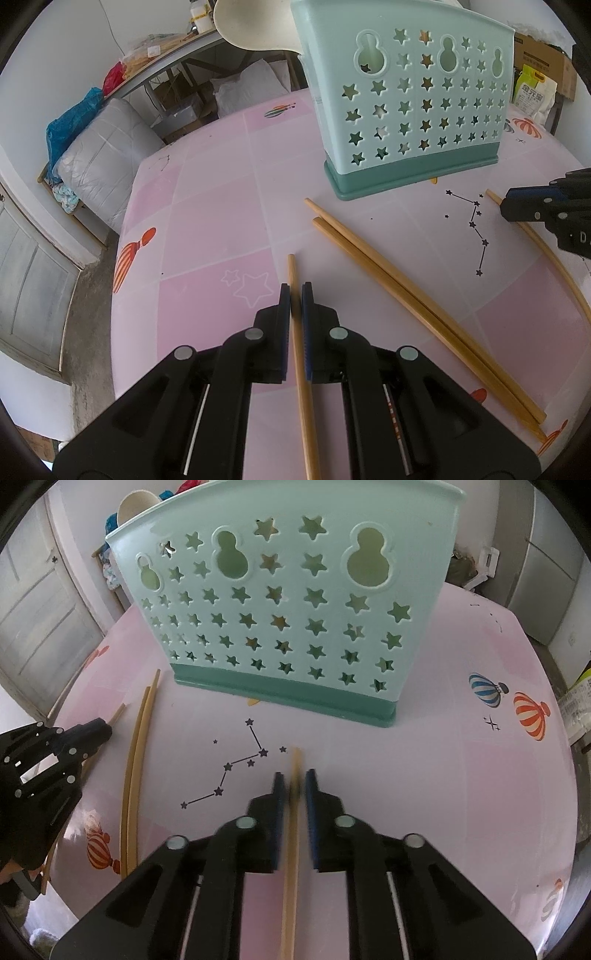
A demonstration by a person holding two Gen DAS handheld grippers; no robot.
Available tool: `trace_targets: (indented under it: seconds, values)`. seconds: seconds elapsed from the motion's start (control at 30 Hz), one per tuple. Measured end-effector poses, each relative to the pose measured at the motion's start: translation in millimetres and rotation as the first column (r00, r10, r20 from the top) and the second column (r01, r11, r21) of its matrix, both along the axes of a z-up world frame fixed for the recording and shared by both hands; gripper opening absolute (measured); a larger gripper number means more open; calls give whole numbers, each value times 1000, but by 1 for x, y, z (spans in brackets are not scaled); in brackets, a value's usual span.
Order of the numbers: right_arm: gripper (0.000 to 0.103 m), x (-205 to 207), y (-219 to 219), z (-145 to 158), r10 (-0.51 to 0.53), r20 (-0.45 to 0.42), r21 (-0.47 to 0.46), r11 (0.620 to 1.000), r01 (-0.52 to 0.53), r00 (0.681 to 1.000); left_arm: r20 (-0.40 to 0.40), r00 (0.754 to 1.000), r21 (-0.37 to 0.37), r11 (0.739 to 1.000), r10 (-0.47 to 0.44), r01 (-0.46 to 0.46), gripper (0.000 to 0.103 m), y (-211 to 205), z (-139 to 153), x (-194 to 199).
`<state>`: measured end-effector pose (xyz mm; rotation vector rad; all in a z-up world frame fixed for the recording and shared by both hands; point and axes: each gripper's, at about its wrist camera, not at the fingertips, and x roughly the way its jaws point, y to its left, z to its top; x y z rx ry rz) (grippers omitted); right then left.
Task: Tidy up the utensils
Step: 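Lift both held chopsticks up over the green holder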
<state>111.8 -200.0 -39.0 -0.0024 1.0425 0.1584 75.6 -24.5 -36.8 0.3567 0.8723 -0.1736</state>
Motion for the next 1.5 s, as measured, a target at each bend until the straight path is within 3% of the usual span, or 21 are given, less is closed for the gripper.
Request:
trace_targets:
  seconds: [0.2, 0.43, 0.57, 0.93, 1.17, 1.37, 1.5]
  values:
    - [6, -2, -13, 9, -22, 28, 66, 998, 20, 999, -3, 1000, -45, 999, 8, -8, 5, 6, 3, 4]
    - [6, -22, -36, 43, -88, 120, 177, 982, 66, 989, -18, 999, -235, 971, 42, -45, 4, 38, 24, 12]
    - [6, -34, -49, 60, -128, 167, 244, 966, 84, 978, 17, 998, -368, 929, 52, -43, 4, 61, 49, 10]
    - [6, -57, -63, 105, -197, 313, 328, 941, 89, 929, 191, 981, -588, 803, 19, 99, 4, 80, 123, -15]
    - [6, -67, -72, 122, -230, 363, 357, 929, 93, 903, 375, 927, -593, 766, -8, 246, 4, 67, 177, -27]
    - [6, -70, -75, 125, -245, 376, 375, 922, 95, 894, 509, 860, -573, 733, -32, 367, 4, 41, 223, -22]
    - [6, -70, -74, 126, -247, 384, 382, 920, 91, 890, 585, 811, -547, 736, -5, 399, 4, 22, 250, -8]
